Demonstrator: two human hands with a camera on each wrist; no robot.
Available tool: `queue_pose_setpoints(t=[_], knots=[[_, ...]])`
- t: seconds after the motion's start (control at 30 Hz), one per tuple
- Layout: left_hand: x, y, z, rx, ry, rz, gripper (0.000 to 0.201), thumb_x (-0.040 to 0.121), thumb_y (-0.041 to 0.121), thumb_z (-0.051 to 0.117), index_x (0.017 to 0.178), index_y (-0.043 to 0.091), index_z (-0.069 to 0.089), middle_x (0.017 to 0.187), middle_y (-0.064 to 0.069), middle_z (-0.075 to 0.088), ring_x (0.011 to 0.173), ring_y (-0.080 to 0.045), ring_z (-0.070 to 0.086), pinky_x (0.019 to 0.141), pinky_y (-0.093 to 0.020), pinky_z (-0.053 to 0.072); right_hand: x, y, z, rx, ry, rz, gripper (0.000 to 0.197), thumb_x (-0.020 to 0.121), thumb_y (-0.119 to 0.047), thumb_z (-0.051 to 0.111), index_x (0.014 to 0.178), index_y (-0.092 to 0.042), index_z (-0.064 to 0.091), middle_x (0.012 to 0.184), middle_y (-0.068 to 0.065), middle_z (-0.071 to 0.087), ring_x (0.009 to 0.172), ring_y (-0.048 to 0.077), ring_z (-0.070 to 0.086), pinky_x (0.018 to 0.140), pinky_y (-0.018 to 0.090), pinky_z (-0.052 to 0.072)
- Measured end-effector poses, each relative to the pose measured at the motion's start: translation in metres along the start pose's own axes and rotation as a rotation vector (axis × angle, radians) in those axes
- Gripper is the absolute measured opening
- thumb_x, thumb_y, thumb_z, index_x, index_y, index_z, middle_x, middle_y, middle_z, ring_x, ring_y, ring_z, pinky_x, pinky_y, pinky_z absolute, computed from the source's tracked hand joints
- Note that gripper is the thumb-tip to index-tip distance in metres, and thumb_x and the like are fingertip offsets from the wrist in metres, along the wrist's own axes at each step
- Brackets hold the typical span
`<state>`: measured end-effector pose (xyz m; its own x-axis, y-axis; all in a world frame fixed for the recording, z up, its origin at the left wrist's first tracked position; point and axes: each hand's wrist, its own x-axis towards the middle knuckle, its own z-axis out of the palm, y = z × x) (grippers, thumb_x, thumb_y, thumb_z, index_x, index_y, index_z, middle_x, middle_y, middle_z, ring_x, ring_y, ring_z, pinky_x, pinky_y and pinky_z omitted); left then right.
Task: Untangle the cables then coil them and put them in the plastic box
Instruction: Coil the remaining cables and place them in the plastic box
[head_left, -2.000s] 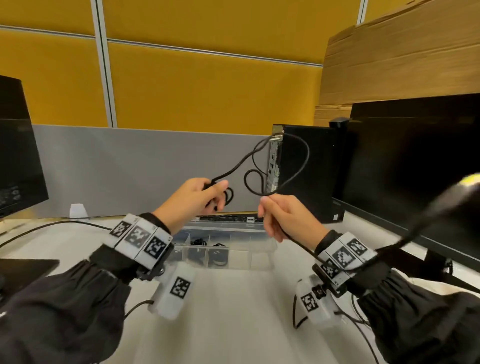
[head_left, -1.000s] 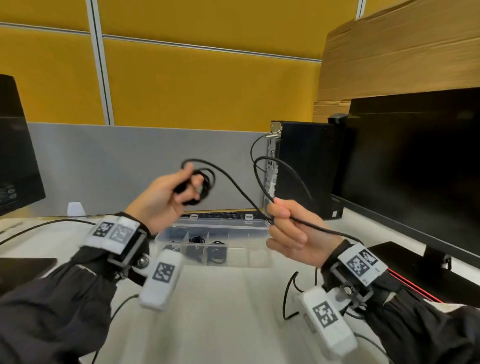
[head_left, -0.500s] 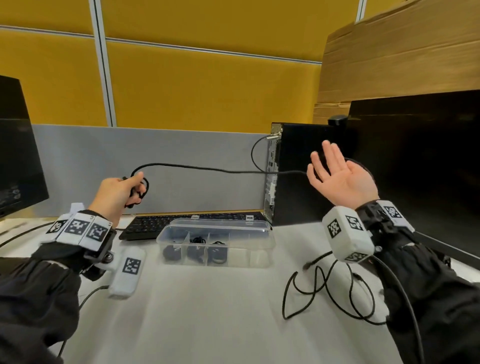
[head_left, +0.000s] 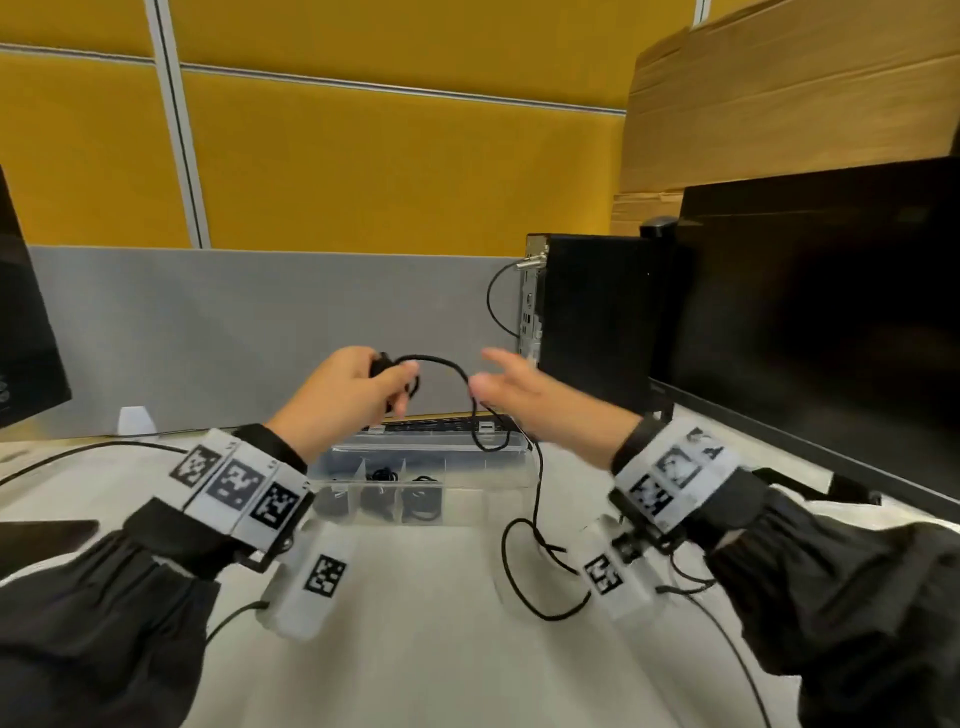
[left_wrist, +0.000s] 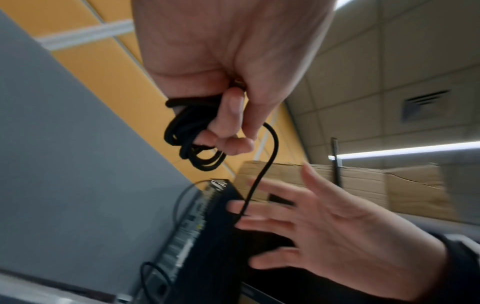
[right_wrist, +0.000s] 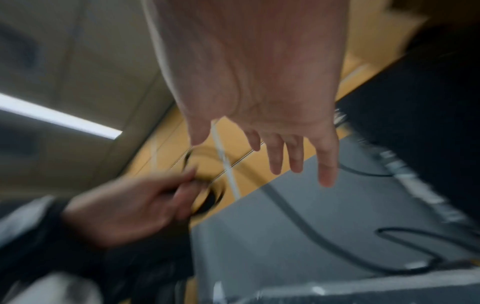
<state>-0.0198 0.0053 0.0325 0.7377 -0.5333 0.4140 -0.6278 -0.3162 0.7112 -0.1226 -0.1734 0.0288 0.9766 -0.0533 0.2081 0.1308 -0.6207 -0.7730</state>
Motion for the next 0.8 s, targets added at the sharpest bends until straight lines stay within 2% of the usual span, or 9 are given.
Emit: queue_pose_setpoints(t=[0.1, 0.2, 0.3, 0.37, 0.43, 0.53, 0.63, 0.73, 0.8], knots=[[-0.012, 0.018, 0.004, -0.042, -0.105, 0.066, 0.034, 0.096, 0.028, 0.048, 0.072, 0.006, 0.058, 0.042, 0.008, 0.053, 0.040, -0.004, 0.042, 0.048, -0.011, 0.034, 0.001, -0.005, 0.019, -0.070, -0.002, -0.197, 0.026, 0.100, -0.027, 0.038, 0.110, -0.010, 0.055, 0.101, 0.001, 0.062, 0.090, 0.002, 0.058, 0.079, 0.017, 0.046], [-0.028, 0.026, -0.003, -0.353, -0.310, 0.048, 0.024, 0.089, 0.023, 0.051, 0.080, 0.002, 0.057, 0.058, -0.002, 0.065, 0.051, -0.011, 0.054, 0.057, -0.019, 0.042, 0.008, -0.005, 0.006, -0.034, 0.223, -0.324, 0.028, 0.100, -0.020, 0.038, 0.074, -0.017, 0.046, 0.063, -0.006, 0.047, 0.053, -0.001, 0.049, 0.058, 0.019, 0.047], [-0.037, 0.037, -0.002, -0.670, -0.341, 0.066, 0.025, 0.081, 0.023, 0.048, 0.072, 0.006, 0.064, 0.056, -0.001, 0.063, 0.050, -0.008, 0.054, 0.059, -0.018, 0.045, 0.019, 0.004, 0.005, -0.257, 0.287, -0.371, 0.026, 0.101, -0.024, 0.035, 0.087, -0.010, 0.052, 0.073, -0.002, 0.054, 0.066, 0.005, 0.052, 0.065, 0.029, 0.044], [-0.035, 0.043, 0.000, -0.956, -0.223, 0.071, 0.028, 0.080, 0.020, 0.048, 0.072, 0.009, 0.072, 0.061, 0.001, 0.065, 0.053, -0.006, 0.056, 0.058, -0.015, 0.048, 0.022, 0.006, 0.018, -0.382, 0.136, -0.301, 0.027, 0.102, -0.030, 0.032, 0.107, -0.011, 0.051, 0.090, 0.004, 0.062, 0.082, 0.018, 0.058, 0.074, 0.038, 0.046], [-0.028, 0.043, 0.003, -1.122, -0.090, 0.090, 0.027, 0.087, 0.017, 0.046, 0.091, 0.004, 0.069, 0.079, -0.001, 0.072, 0.067, -0.006, 0.065, 0.061, -0.015, 0.049, 0.019, 0.003, 0.032, -0.503, -0.013, -0.244, 0.026, 0.102, -0.035, 0.029, 0.110, -0.016, 0.046, 0.088, 0.003, 0.060, 0.075, 0.019, 0.055, 0.071, 0.037, 0.045], [-0.013, 0.034, 0.008, -0.934, 0.085, 0.164, 0.028, 0.099, 0.016, 0.036, 0.107, 0.002, 0.058, 0.106, -0.002, 0.071, 0.094, -0.013, 0.068, 0.072, -0.019, 0.049, 0.010, -0.003, 0.043, -0.694, -0.047, -0.291, 0.034, 0.101, -0.039, 0.026, 0.111, -0.012, 0.045, 0.081, 0.006, 0.057, 0.069, 0.023, 0.054, 0.064, 0.038, 0.046], [-0.003, 0.015, 0.009, -0.553, 0.216, 0.225, 0.037, 0.100, 0.028, 0.033, 0.115, 0.001, 0.051, 0.114, 0.000, 0.066, 0.098, -0.009, 0.067, 0.082, -0.024, 0.046, 0.005, -0.005, 0.039, -0.833, 0.024, -0.401, 0.027, 0.101, -0.039, 0.026, 0.094, -0.016, 0.040, 0.067, -0.003, 0.046, 0.060, 0.021, 0.048, 0.054, 0.033, 0.039], [-0.008, 0.004, 0.011, -0.207, 0.140, 0.283, 0.045, 0.091, 0.049, 0.038, 0.106, 0.009, 0.052, 0.089, 0.008, 0.067, 0.081, 0.008, 0.062, 0.076, -0.008, 0.041, 0.005, -0.011, 0.022, -0.792, 0.281, -0.580, 0.037, 0.096, -0.047, 0.028, 0.093, -0.018, 0.051, 0.065, -0.010, 0.044, 0.057, 0.015, 0.045, 0.046, 0.031, 0.035], [-0.014, 0.001, 0.014, -0.051, 0.048, 0.313, 0.047, 0.088, 0.057, 0.047, 0.100, 0.012, 0.052, 0.076, 0.005, 0.066, 0.068, 0.001, 0.061, 0.063, -0.010, 0.042, 0.010, -0.015, 0.008, -0.721, 0.442, -0.647, 0.039, 0.091, -0.049, 0.033, 0.091, -0.020, 0.059, 0.066, -0.011, 0.050, 0.059, 0.009, 0.048, 0.048, 0.035, 0.046]])
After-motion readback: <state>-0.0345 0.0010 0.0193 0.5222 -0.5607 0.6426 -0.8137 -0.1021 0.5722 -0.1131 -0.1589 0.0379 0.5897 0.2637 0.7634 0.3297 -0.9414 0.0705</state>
